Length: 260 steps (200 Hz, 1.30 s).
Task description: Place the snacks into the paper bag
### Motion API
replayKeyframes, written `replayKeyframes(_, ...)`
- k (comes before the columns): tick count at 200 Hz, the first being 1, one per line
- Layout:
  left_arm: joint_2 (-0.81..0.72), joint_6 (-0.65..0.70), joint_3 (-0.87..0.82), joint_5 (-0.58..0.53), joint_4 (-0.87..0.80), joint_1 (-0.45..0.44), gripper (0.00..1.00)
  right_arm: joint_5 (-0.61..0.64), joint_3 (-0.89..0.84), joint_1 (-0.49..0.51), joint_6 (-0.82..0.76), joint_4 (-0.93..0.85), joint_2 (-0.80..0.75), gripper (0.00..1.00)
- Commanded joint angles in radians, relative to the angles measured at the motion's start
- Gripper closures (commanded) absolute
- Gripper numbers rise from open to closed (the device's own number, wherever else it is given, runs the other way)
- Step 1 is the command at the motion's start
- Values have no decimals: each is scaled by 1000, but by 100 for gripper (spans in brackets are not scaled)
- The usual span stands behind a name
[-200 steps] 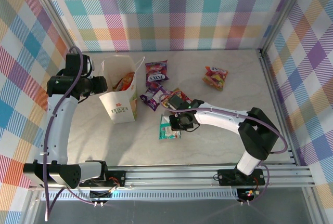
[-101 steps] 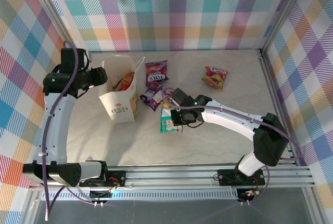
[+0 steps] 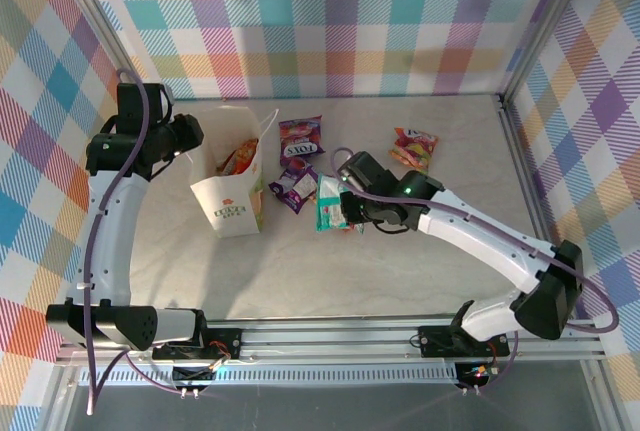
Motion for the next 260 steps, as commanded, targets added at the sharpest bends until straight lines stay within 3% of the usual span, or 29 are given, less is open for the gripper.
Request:
replayKeyframes(1, -8, -21, -10, -29, 21, 15, 72, 55, 56, 6, -43, -25, -48, 81)
replayKeyframes(38, -18, -21, -21, -37, 8, 34, 84, 72, 109, 6, -70, -44, -56, 81)
replayKeyframes(112, -34, -39, -52, 31, 9, 95, 93, 116, 268, 6, -190, -53, -70, 81)
replayKeyframes(260, -53, -31, -87, 65, 10, 135, 96, -40, 738, 41, -374, 25, 172, 82)
